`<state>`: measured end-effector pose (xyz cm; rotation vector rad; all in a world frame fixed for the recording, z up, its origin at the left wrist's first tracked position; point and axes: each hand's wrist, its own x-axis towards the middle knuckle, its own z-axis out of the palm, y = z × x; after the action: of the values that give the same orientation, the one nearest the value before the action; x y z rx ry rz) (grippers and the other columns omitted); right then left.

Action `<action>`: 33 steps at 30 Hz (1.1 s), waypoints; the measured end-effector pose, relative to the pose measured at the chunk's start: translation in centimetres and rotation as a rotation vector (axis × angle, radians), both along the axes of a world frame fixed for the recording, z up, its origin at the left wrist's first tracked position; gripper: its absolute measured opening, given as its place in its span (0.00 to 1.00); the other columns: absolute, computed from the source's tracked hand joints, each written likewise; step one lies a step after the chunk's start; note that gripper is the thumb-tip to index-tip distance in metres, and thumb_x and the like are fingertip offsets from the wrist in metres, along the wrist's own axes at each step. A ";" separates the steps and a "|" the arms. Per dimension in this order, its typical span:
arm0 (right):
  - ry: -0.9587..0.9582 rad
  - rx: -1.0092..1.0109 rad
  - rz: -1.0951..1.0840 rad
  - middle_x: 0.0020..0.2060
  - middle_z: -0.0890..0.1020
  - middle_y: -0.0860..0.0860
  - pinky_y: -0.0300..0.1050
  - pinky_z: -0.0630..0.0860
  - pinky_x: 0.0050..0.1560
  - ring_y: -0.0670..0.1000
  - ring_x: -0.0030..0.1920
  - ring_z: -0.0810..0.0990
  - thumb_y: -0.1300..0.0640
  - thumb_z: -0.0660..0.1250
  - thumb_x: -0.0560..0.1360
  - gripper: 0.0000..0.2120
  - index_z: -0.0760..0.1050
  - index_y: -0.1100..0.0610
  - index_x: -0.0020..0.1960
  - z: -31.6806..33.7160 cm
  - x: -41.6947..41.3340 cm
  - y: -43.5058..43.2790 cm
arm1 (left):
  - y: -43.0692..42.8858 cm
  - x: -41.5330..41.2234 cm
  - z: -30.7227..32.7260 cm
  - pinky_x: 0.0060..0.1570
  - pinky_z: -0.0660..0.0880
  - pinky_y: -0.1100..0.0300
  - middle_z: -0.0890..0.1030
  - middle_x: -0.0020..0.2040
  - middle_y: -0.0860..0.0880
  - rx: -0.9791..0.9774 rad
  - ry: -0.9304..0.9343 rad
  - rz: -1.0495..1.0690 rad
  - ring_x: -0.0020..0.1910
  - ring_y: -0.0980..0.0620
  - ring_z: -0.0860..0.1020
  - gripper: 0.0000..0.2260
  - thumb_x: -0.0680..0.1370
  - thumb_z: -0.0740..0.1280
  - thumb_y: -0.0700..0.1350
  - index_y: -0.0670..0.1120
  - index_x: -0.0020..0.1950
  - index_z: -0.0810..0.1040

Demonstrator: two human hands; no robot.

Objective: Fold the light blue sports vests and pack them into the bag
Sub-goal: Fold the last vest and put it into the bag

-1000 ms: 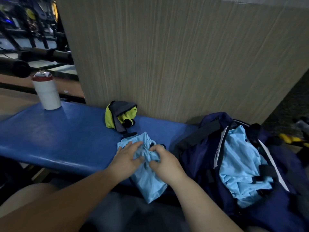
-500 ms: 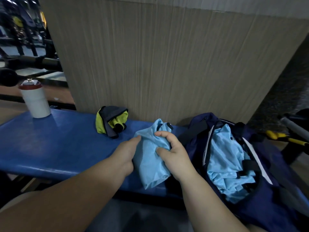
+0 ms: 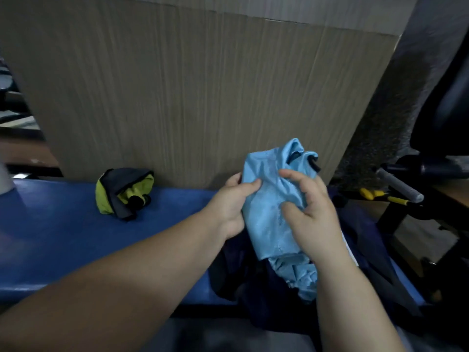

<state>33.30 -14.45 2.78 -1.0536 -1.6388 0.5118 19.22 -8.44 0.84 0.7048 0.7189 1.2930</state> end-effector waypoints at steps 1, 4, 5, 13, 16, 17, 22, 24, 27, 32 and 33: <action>-0.026 0.015 -0.059 0.52 0.71 0.45 0.24 0.68 0.42 0.32 0.41 0.73 0.72 0.64 0.72 0.27 0.74 0.44 0.61 0.2 0.9 0.1 | 0.2 1.3 0.1 0.46 0.81 0.52 0.80 0.60 0.40 0.013 0.006 -0.018 0.54 0.43 0.82 0.19 0.79 0.65 0.36 0.42 0.69 0.70; -0.135 -0.015 -0.221 0.58 0.69 0.46 0.26 0.66 0.45 0.33 0.47 0.71 0.67 0.64 0.73 0.27 0.72 0.44 0.67 0.1 3.3 0.8 | 0.7 4.2 0.1 0.52 0.79 0.51 0.80 0.61 0.42 0.067 0.067 -0.052 0.56 0.44 0.80 0.23 0.79 0.62 0.31 0.47 0.72 0.66; -0.172 -0.040 -0.262 0.60 0.68 0.47 0.32 0.67 0.48 0.36 0.47 0.70 0.65 0.64 0.73 0.28 0.71 0.44 0.69 -0.1 3.9 1.1 | 0.6 4.8 0.1 0.52 0.79 0.51 0.80 0.61 0.43 0.095 0.101 -0.061 0.56 0.45 0.80 0.26 0.78 0.60 0.30 0.50 0.73 0.65; -0.178 0.046 -0.338 0.60 0.65 0.47 0.38 0.67 0.52 0.37 0.52 0.66 0.63 0.64 0.74 0.29 0.68 0.44 0.72 0.4 5.5 0.5 | 1.5 5.8 2.0 0.64 0.72 0.46 0.75 0.68 0.45 0.251 0.098 -0.191 0.65 0.45 0.76 0.36 0.77 0.59 0.29 0.59 0.78 0.55; -0.110 0.111 -0.364 0.58 0.65 0.47 0.23 0.64 0.50 0.33 0.49 0.66 0.64 0.63 0.73 0.29 0.69 0.45 0.72 0.8 5.9 0.7 | 1.6 6.4 3.6 0.61 0.74 0.44 0.77 0.66 0.42 0.305 0.039 -0.266 0.60 0.43 0.78 0.29 0.79 0.59 0.31 0.54 0.75 0.63; -0.134 0.079 -0.374 0.59 0.65 0.48 0.21 0.63 0.49 0.35 0.49 0.66 0.65 0.64 0.73 0.30 0.69 0.46 0.72 0.5 6.0 1.1 | 1.5 6.7 3.5 0.59 0.76 0.47 0.78 0.64 0.43 0.288 0.087 -0.256 0.58 0.45 0.78 0.26 0.79 0.59 0.31 0.54 0.73 0.66; -0.500 -0.387 -0.420 0.75 0.58 0.56 0.50 0.61 0.70 0.57 0.73 0.59 0.55 0.63 0.76 0.28 0.65 0.47 0.75 -2.3 5.0 3.0 | 1.5 6.1 -0.2 0.60 0.69 0.58 0.70 0.72 0.46 0.356 1.279 0.016 0.64 0.47 0.74 0.35 0.78 0.67 0.43 0.52 0.79 0.50; -0.605 -0.381 -0.483 0.79 0.50 0.53 0.57 0.53 0.74 0.56 0.77 0.48 0.51 0.64 0.75 0.29 0.63 0.44 0.75 -2.4 4.5 3.0 | 1.5 5.5 -1.2 0.60 0.69 0.54 0.68 0.72 0.44 0.414 1.495 0.048 0.66 0.44 0.72 0.37 0.78 0.67 0.47 0.52 0.79 0.48; -0.665 -0.148 -0.493 0.80 0.44 0.49 0.57 0.44 0.77 0.51 0.78 0.38 0.56 0.70 0.72 0.33 0.64 0.43 0.74 -2.0 4.2 2.7 | 1.3 5.0 -1.7 0.59 0.72 0.51 0.69 0.68 0.45 0.549 1.559 0.148 0.65 0.44 0.72 0.34 0.76 0.68 0.49 0.52 0.78 0.54; -0.761 -0.033 -0.368 0.80 0.53 0.50 0.54 0.41 0.78 0.52 0.80 0.42 0.54 0.67 0.75 0.27 0.68 0.48 0.73 -1.9 3.2 3.6 | 1.5 3.7 -3.1 0.61 0.66 0.50 0.71 0.62 0.51 0.537 1.568 0.482 0.63 0.46 0.67 0.21 0.76 0.66 0.54 0.53 0.68 0.69; -0.805 -0.097 -0.335 0.80 0.52 0.49 0.54 0.40 0.78 0.52 0.80 0.41 0.48 0.65 0.77 0.27 0.65 0.46 0.75 -2.1 3.1 3.9 | 2.0 3.4 -3.4 0.61 0.67 0.50 0.73 0.61 0.50 0.441 1.517 0.462 0.62 0.46 0.69 0.17 0.77 0.66 0.55 0.53 0.65 0.71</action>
<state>36.38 -10.54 0.68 -1.7081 -2.0610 -0.0891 22.60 -6.43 -2.54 2.0239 1.9011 1.1551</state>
